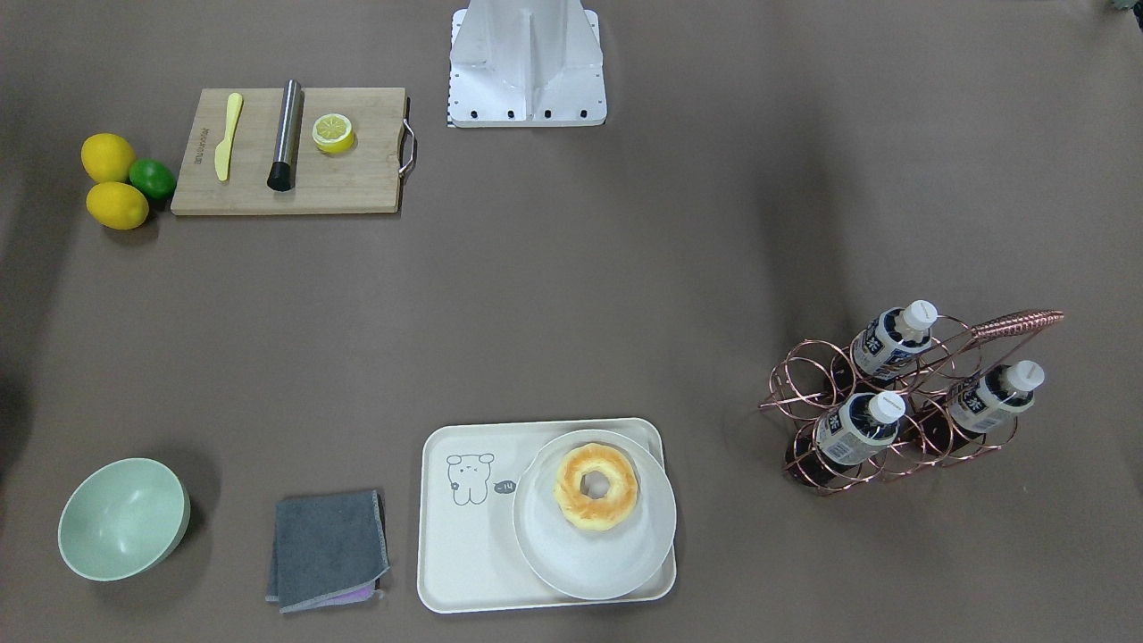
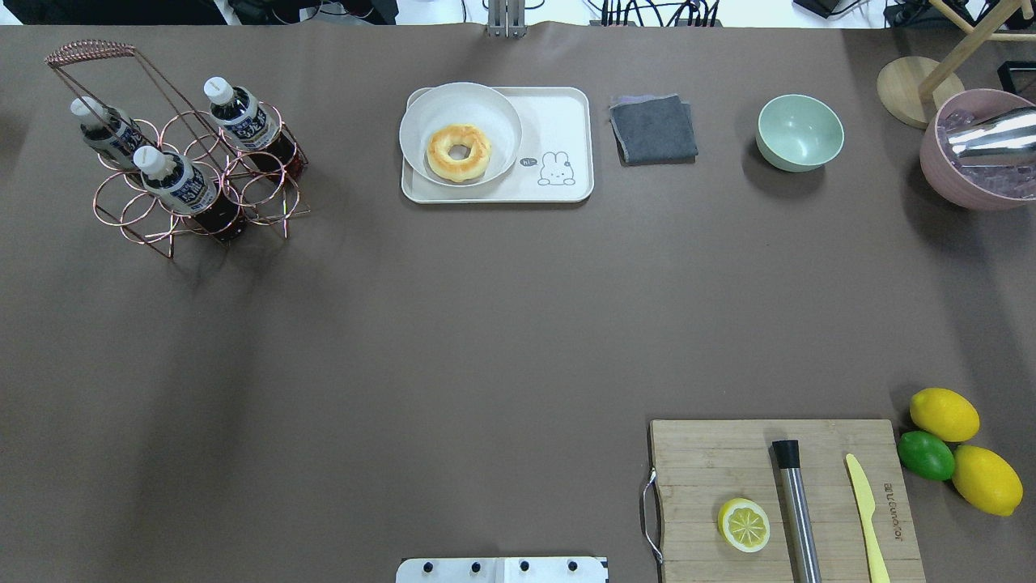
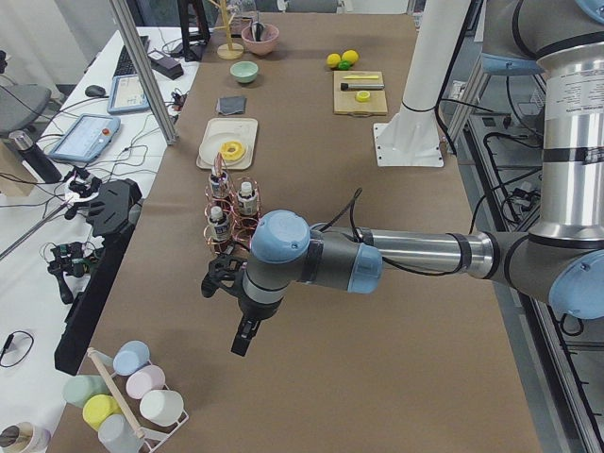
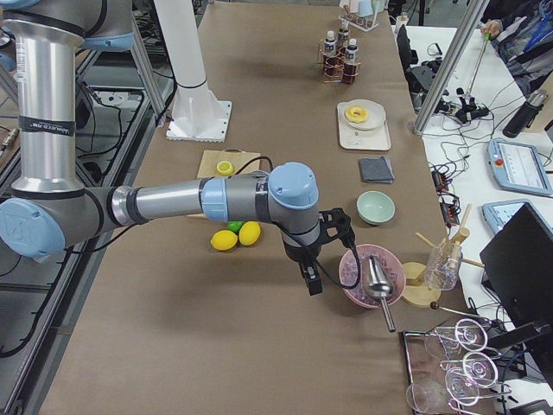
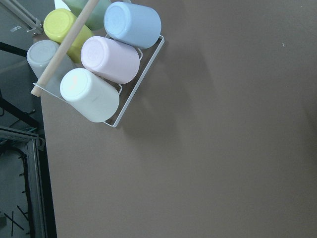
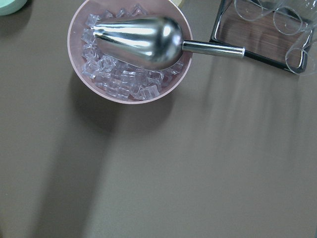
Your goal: Place tea on tray
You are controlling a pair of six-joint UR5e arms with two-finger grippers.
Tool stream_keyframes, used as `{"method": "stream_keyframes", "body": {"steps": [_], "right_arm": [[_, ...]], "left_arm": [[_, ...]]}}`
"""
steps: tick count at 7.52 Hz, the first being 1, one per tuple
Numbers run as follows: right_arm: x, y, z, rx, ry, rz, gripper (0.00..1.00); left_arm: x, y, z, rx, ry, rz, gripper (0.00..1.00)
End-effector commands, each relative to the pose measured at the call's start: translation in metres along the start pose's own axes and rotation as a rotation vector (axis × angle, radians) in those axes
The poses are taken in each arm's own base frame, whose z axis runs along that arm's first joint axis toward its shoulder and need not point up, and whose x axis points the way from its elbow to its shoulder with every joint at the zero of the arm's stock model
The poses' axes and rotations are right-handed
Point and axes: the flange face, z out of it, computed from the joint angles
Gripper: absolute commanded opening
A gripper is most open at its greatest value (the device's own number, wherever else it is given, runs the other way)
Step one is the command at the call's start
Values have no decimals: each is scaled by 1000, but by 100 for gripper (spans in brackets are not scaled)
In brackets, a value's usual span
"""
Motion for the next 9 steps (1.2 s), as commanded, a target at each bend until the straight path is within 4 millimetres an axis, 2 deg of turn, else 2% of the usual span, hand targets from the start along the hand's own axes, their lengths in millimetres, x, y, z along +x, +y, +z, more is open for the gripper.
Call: {"method": "stream_keyframes", "body": {"steps": [1, 3, 7, 9], "right_arm": [[0, 0, 1, -1, -2, 2, 100], [1, 2, 3, -5, -5, 6, 100], [2, 4, 4, -9, -3, 9, 100], [3, 4, 5, -10, -5, 11, 100]], "left_arm": [[2, 0, -3, 11, -2, 6, 97], [7, -3, -11, 25, -4, 19, 97], [10, -6, -8, 21, -1, 25, 97], [18, -11, -18, 41, -2, 40, 97]]}}
